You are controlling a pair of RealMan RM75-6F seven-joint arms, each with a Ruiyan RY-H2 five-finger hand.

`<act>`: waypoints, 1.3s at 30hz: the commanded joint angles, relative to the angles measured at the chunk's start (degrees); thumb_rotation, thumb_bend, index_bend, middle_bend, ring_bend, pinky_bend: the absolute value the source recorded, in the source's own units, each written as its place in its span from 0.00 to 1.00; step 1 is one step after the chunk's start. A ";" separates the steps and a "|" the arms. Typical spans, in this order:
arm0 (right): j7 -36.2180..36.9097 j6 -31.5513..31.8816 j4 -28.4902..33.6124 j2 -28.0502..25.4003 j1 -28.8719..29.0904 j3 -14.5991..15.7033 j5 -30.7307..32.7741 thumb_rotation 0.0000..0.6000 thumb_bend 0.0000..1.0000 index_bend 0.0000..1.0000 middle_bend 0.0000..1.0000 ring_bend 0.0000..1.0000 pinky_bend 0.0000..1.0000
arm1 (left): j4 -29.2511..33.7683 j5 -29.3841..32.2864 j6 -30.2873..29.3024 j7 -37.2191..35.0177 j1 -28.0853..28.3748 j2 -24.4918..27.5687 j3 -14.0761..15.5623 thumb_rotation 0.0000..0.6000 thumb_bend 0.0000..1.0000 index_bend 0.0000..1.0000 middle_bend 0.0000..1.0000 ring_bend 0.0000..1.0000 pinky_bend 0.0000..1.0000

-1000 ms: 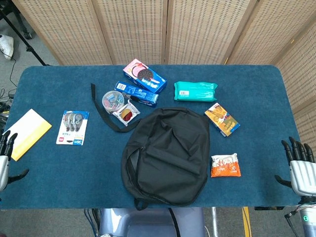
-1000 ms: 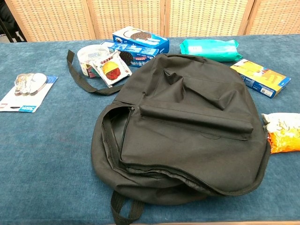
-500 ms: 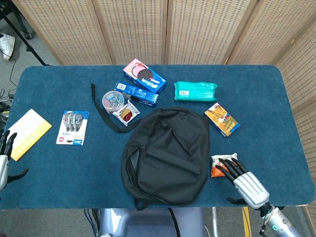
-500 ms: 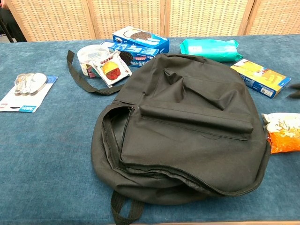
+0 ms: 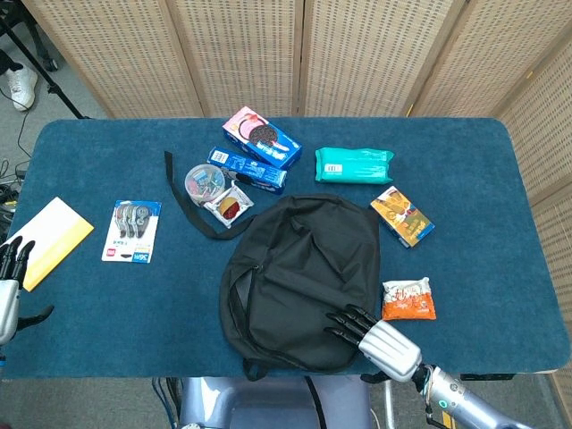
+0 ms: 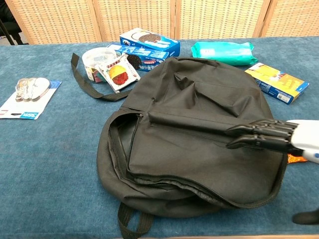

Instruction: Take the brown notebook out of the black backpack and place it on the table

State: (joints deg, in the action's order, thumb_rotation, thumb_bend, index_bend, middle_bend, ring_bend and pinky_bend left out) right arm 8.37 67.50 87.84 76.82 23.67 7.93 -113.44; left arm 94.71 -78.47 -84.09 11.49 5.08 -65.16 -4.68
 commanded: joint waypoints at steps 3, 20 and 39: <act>-1.07 -0.30 -0.41 1.93 0.24 -0.42 1.76 1.00 0.00 0.14 0.10 0.07 0.02 | -0.09 0.11 -0.01 -0.21 0.03 0.08 -0.10 1.00 0.00 0.00 0.00 0.00 0.00; -0.46 3.80 -1.36 5.77 0.31 -0.92 4.40 1.00 0.44 0.29 0.35 0.32 0.22 | 0.02 -0.02 -0.14 -0.73 0.01 0.27 -0.05 1.00 0.00 0.00 0.00 0.00 0.00; 7.38 8.81 -12.07 16.48 2.82 -8.51 10.16 1.00 0.57 0.66 0.70 0.66 0.52 | -0.15 -0.01 0.98 -1.32 0.70 0.13 -0.06 1.00 0.00 0.00 0.00 0.00 0.00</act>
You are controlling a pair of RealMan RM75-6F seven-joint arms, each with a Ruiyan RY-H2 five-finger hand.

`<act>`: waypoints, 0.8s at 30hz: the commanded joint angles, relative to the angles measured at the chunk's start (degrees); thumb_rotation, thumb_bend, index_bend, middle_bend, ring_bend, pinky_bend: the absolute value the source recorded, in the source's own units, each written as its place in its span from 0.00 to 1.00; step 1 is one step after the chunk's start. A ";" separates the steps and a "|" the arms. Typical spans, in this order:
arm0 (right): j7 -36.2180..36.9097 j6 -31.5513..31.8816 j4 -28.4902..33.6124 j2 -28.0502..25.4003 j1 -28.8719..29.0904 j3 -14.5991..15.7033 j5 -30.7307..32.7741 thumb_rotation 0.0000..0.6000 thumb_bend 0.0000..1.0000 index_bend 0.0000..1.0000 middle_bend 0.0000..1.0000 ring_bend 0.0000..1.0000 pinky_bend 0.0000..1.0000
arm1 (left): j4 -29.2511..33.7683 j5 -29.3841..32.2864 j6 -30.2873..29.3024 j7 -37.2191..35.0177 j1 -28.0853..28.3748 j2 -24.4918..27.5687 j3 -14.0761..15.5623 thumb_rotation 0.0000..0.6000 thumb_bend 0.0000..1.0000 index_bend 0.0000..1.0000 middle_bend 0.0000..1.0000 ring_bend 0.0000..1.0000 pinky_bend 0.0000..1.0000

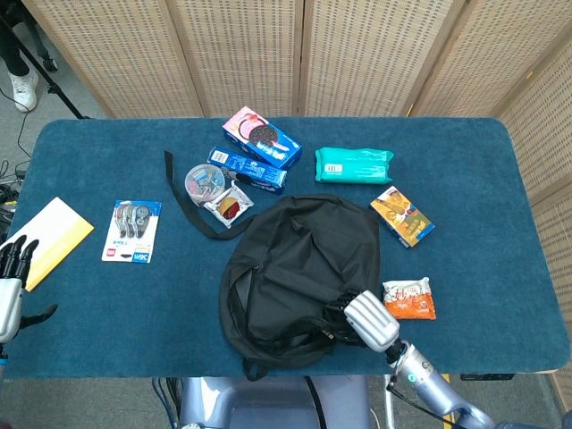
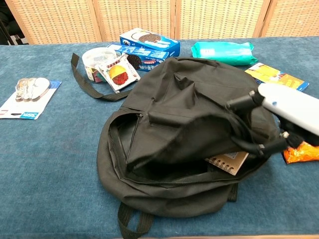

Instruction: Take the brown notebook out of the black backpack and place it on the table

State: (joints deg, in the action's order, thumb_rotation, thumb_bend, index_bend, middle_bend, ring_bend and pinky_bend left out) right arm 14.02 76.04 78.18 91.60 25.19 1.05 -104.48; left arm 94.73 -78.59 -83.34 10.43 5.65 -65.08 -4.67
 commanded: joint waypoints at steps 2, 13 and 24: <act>2.34 0.23 -4.05 2.60 2.18 -2.96 2.11 1.00 0.58 0.67 0.71 0.67 0.52 | -0.67 -0.36 0.84 -0.92 0.55 0.05 -0.01 1.00 0.00 0.00 0.00 0.00 0.00; -0.64 -3.58 -4.18 5.39 4.28 -11.22 14.02 1.00 0.65 0.70 0.73 0.69 0.52 | -6.10 -12.62 4.61 -10.77 6.12 0.24 2.59 1.00 0.00 0.00 0.00 0.00 0.00; -8.86 -8.20 3.24 4.89 5.37 -18.33 28.45 1.00 0.67 0.70 0.73 0.69 0.52 | -11.34 -27.97 1.44 -28.22 13.58 -4.96 4.85 1.00 0.00 0.10 0.00 0.00 0.01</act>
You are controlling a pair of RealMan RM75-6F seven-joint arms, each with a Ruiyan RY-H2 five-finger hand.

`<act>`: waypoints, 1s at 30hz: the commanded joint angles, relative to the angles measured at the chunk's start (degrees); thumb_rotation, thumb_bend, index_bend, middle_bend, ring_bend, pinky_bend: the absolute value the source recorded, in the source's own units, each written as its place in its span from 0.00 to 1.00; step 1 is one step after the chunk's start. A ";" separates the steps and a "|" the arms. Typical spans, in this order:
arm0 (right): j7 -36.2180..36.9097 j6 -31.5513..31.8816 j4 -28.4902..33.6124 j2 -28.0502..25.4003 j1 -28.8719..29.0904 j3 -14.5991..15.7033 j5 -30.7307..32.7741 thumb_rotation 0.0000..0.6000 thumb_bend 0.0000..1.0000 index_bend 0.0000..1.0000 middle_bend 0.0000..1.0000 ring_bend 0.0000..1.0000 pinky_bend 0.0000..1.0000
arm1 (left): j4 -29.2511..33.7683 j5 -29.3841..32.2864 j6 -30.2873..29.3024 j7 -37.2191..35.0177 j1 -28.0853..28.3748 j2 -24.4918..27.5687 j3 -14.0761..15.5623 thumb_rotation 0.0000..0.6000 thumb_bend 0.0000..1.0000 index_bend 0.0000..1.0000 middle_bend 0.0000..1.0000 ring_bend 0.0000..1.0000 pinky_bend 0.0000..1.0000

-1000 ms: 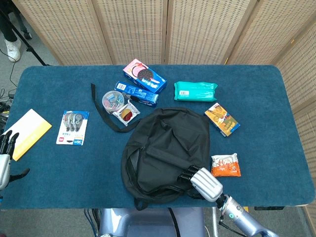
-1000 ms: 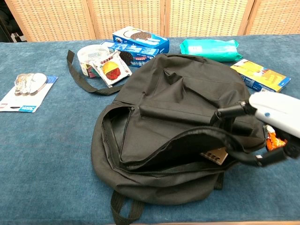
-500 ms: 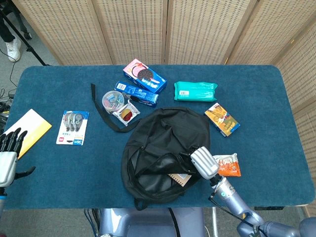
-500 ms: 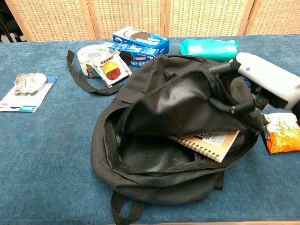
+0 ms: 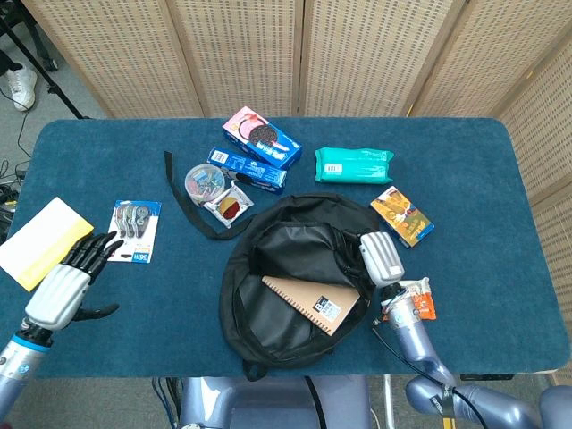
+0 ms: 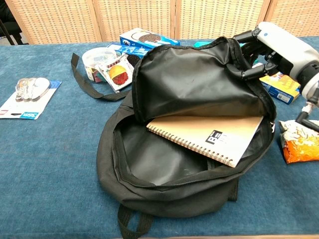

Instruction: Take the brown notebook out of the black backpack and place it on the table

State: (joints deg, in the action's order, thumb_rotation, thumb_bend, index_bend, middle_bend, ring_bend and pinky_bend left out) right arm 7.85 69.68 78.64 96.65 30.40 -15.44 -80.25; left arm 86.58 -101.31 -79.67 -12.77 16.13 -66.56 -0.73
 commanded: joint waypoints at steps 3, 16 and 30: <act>-3.67 -3.63 4.95 -0.59 0.34 -3.05 8.21 1.00 0.67 0.70 0.73 0.69 0.52 | -5.74 -7.82 -4.57 -6.97 4.61 -7.39 0.70 1.00 0.00 0.23 0.00 0.00 0.11; -4.09 -8.07 11.25 -3.20 0.87 -5.80 18.73 1.00 0.70 0.71 0.73 0.69 0.52 | -10.10 -7.54 4.45 -9.73 13.40 -18.10 1.20 1.00 0.00 0.36 0.05 0.08 0.20; -7.80 -10.63 16.01 -6.01 2.42 -8.97 31.34 1.00 0.76 0.71 0.73 0.69 0.52 | -23.05 -10.28 3.28 -14.16 19.44 -31.89 2.70 1.00 0.00 0.49 0.17 0.17 0.26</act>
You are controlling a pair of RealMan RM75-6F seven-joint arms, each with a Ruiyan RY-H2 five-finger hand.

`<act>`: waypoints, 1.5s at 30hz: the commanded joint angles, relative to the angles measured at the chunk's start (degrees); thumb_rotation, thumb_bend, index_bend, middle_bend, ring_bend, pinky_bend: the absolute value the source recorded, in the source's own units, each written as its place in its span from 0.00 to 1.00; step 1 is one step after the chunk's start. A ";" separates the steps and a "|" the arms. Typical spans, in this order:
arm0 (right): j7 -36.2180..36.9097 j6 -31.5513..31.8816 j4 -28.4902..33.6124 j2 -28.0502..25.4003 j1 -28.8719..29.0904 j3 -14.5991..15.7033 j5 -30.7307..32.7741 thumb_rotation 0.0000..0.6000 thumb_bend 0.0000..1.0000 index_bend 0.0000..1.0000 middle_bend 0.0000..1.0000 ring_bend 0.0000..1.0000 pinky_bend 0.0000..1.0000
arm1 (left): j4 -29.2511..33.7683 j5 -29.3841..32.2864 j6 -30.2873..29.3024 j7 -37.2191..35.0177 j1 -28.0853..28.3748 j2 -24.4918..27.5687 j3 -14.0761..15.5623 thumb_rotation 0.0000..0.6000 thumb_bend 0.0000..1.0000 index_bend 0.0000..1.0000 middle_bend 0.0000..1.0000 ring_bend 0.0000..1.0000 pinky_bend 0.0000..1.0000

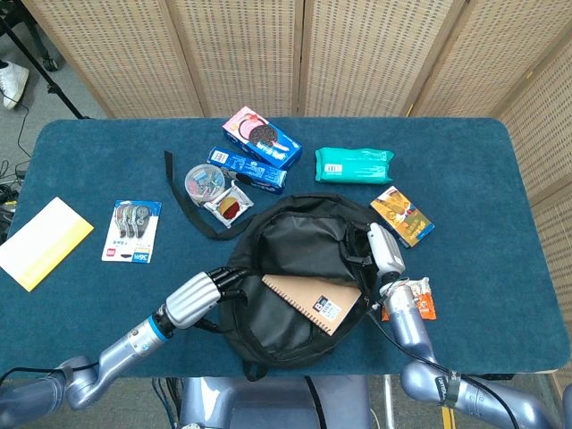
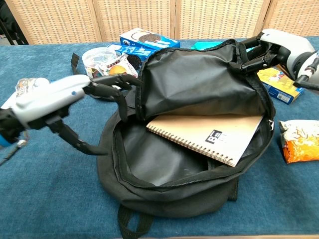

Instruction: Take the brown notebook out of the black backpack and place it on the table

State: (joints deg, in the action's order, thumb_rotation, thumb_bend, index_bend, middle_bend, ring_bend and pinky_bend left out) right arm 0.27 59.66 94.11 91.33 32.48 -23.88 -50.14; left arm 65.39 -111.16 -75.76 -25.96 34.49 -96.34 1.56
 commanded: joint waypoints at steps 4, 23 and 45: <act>0.03 -1.34 0.68 -1.61 0.60 -0.80 2.36 1.00 0.76 0.71 0.73 0.69 0.52 | -3.92 -0.22 -0.57 -1.73 2.28 -4.66 0.61 1.00 0.00 0.50 0.18 0.18 0.26; 4.55 -8.06 6.32 -9.34 0.99 -2.46 8.89 1.00 0.78 0.72 0.74 0.69 0.52 | -9.39 3.57 0.61 -4.86 5.86 -12.03 0.70 1.00 0.00 0.56 0.21 0.18 0.26; 14.48 -21.56 14.92 -16.85 5.47 -6.15 24.03 1.00 0.92 0.72 0.74 0.70 0.65 | -7.02 3.57 -9.01 -10.42 4.86 -8.07 2.71 1.00 0.00 0.59 0.25 0.18 0.26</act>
State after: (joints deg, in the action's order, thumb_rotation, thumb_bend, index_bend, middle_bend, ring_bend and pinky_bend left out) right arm 12.44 41.93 109.12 76.00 36.71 -29.35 -28.05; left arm 58.15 -107.50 -84.36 -36.03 39.61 -104.77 3.95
